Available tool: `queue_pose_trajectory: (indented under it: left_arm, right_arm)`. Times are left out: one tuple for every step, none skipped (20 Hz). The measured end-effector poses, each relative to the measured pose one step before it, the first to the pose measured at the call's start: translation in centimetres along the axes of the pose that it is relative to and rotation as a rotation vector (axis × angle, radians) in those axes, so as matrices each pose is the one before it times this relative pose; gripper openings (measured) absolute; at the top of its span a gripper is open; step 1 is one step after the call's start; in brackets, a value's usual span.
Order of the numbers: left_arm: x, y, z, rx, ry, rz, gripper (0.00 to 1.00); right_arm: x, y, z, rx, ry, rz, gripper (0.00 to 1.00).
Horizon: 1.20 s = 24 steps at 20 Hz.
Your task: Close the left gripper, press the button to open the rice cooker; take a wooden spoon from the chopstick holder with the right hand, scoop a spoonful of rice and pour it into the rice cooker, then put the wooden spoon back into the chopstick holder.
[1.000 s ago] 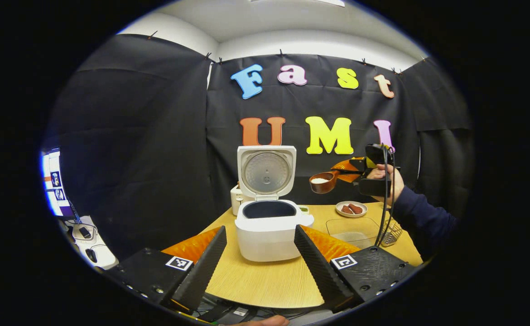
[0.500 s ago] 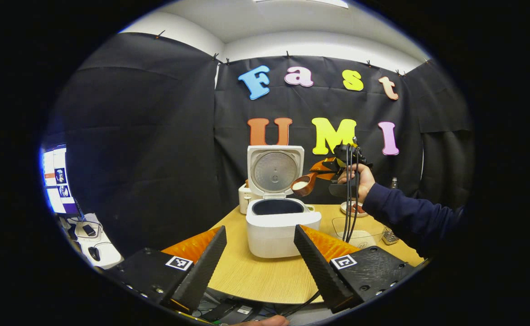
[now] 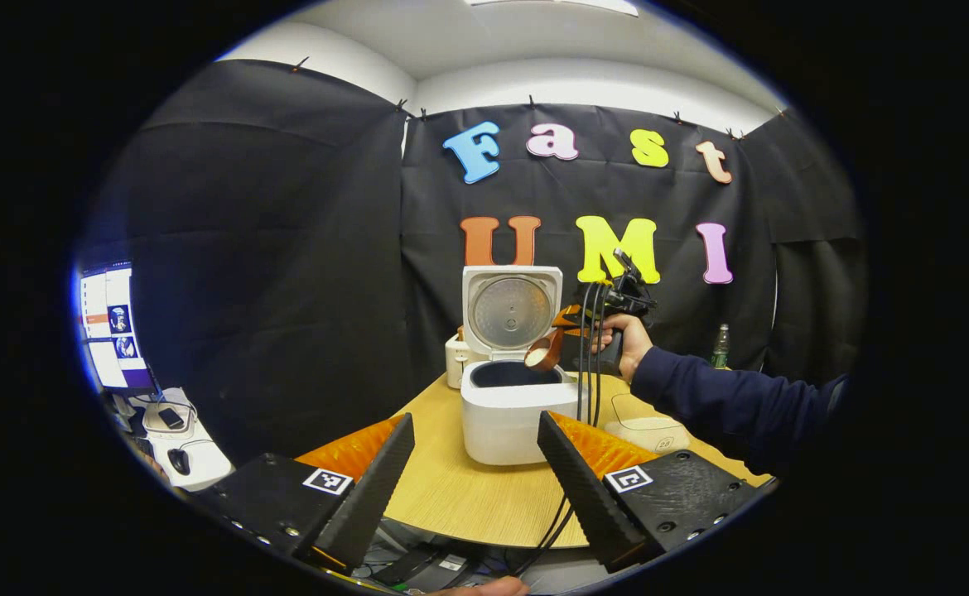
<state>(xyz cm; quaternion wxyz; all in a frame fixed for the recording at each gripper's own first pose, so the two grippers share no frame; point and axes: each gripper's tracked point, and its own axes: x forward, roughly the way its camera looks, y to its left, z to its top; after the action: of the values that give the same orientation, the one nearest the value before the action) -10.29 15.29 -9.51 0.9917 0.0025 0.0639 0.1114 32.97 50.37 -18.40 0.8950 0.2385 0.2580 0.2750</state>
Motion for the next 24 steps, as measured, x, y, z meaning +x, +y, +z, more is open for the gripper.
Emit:
queue_pose_trajectory:
  left_arm:
    - [0.060,-0.057,0.069,-0.00517,0.00381,0.00199,0.95]
    - [0.152,-0.135,-0.025,-0.00453,0.00333,-0.00293,0.95]
    - [-0.008,-0.190,-0.210,-0.00102,0.00414,-0.00322,0.95]
    - [0.072,-0.056,-0.034,0.00234,0.00215,0.00064,0.95]
    - [-0.021,-0.101,-0.050,0.00305,-0.00127,-0.00062,0.95]
    - [0.027,-0.230,-0.078,0.00122,-0.00048,-0.00428,0.95]
    - [0.022,-0.057,-0.114,-0.00003,0.00136,-0.00433,0.95]
    - [0.124,-0.088,0.016,0.00024,0.00004,-0.00148,0.95]
    - [0.193,-0.060,0.084,-0.00024,0.00057,-0.00095,0.95]
    - [0.065,-0.012,-0.071,-0.00161,0.00166,-0.00062,0.95]
    - [-0.069,0.093,-0.101,-0.00105,-0.00043,-0.00081,0.95]
    - [0.009,0.081,-0.026,-0.00079,0.00094,0.00151,0.95]
    - [0.087,0.191,-0.083,-0.00213,0.00006,0.00372,0.95]
    - [-0.039,0.131,-0.109,-0.00333,0.00076,0.00208,0.95]
    - [0.215,0.014,0.006,-0.00403,0.00092,0.00137,0.95]
    - [-0.042,0.125,-0.152,-0.00386,0.00163,0.00253,0.95]
    - [0.074,0.098,-0.037,-0.00091,0.00102,0.00158,0.95]
    - [0.032,0.089,-0.069,-0.00039,0.00126,0.00327,0.95]
    - [0.046,0.107,-0.013,-0.00083,-0.00008,0.00195,0.95]
    - [-0.162,0.102,-0.134,0.00000,0.00008,0.00068,0.95]
    - [0.028,-0.025,-0.077,0.00027,0.00115,0.00089,0.95]
    - [0.167,0.082,-0.037,-0.00027,0.00269,0.00183,0.95]
    - [0.035,0.157,-0.127,-0.00169,0.00361,0.00303,0.95]
    - [0.001,0.133,-0.174,-0.00111,0.00385,0.00118,0.95]
  right_arm:
    - [0.047,0.458,-0.175,-0.03501,-0.01135,-0.00620,0.13]
    - [0.113,0.502,-0.187,-0.03114,-0.00890,0.00488,0.13]
    - [0.173,0.526,-0.494,-0.04019,0.00669,0.00151,0.13]
    - [0.258,0.325,-0.516,-0.03547,0.00948,0.00066,0.13]
    - [0.057,0.170,-0.256,-0.02762,-0.00177,-0.00576,0.13]
    - [0.010,0.401,0.082,-0.03381,-0.00427,0.00161,0.13]
    - [-0.015,0.336,0.164,-0.03262,-0.00887,-0.00358,0.13]
    - [-0.064,0.266,0.242,-0.03529,-0.00983,-0.00087,0.13]
    - [-0.060,0.300,0.090,-0.03594,-0.00868,0.00083,0.13]
    - [0.001,0.355,0.068,-0.03254,-0.00491,-0.00009,0.13]
    - [0.056,0.177,-0.075,-0.02613,-0.00061,-0.00078,0.13]
    - [0.032,0.311,-0.038,-0.03092,-0.00242,0.00046,0.13]
    - [-0.004,0.305,0.068,-0.02693,-0.00573,0.00129,0.13]
    - [0.052,0.265,0.119,-0.02652,-0.00219,-0.00174,0.13]
    - [0.017,0.143,-0.131,-0.02414,-0.00097,-0.00257,0.13]
    - [-0.091,0.231,0.051,-0.02900,-0.00333,-0.00227,0.13]
    - [-0.096,0.126,0.163,-0.02903,-0.00364,-0.00163,0.13]
    - [-0.005,0.187,0.091,-0.02390,-0.00222,0.00005,0.13]
    - [0.036,0.321,0.030,-0.02199,-0.00109,0.00357,0.13]
    - [-0.048,0.243,0.155,-0.02297,-0.00129,0.00127,0.13]
    - [-0.094,0.178,0.092,-0.02925,-0.00297,-0.00033,0.13]
    - [-0.130,0.245,0.186,-0.03128,-0.00615,-0.00115,0.13]
    - [-0.156,0.174,0.031,-0.02985,-0.00449,-0.00218,0.13]
    - [-0.027,0.377,0.052,-0.02723,-0.00211,0.00535,0.13]
